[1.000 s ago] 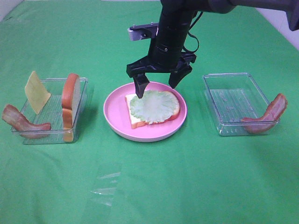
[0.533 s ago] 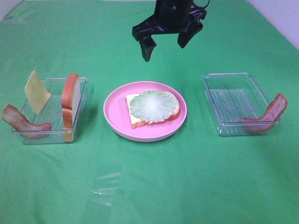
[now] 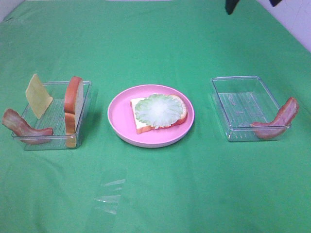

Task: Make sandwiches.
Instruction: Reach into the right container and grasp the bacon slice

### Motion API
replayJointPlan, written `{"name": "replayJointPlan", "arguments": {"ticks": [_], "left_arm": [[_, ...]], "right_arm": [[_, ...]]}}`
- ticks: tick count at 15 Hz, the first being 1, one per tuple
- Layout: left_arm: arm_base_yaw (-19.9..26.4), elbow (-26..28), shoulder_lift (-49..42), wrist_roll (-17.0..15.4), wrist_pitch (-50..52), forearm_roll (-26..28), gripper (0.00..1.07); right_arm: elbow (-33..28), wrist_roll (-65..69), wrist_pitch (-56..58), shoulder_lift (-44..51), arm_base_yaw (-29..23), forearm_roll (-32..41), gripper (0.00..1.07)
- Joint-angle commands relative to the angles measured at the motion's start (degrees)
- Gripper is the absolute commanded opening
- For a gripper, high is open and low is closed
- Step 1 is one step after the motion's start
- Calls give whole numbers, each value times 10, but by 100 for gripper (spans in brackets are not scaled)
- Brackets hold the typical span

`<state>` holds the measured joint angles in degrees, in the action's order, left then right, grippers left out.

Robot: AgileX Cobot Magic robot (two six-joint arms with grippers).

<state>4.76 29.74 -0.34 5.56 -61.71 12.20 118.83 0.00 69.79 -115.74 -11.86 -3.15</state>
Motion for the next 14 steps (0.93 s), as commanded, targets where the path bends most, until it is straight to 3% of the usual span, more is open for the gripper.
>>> {"name": "replayJointPlan", "arguments": {"ticks": [1,2,5,14], "left_arm": [[0,-1,-8,-3,2,2,101],[0,-1,-8,-3,2,2,101],[0,-1,-8,-3,2,2,101],[0,-1,-8,-3,2,2,101]], "right_arm": [[-74,11,66,34,63,0,96],[-142,19,62,51,116,15,96],[-226,16,41,56,155,43,96],[-391,-6,-117,56,159,91,96]]}}
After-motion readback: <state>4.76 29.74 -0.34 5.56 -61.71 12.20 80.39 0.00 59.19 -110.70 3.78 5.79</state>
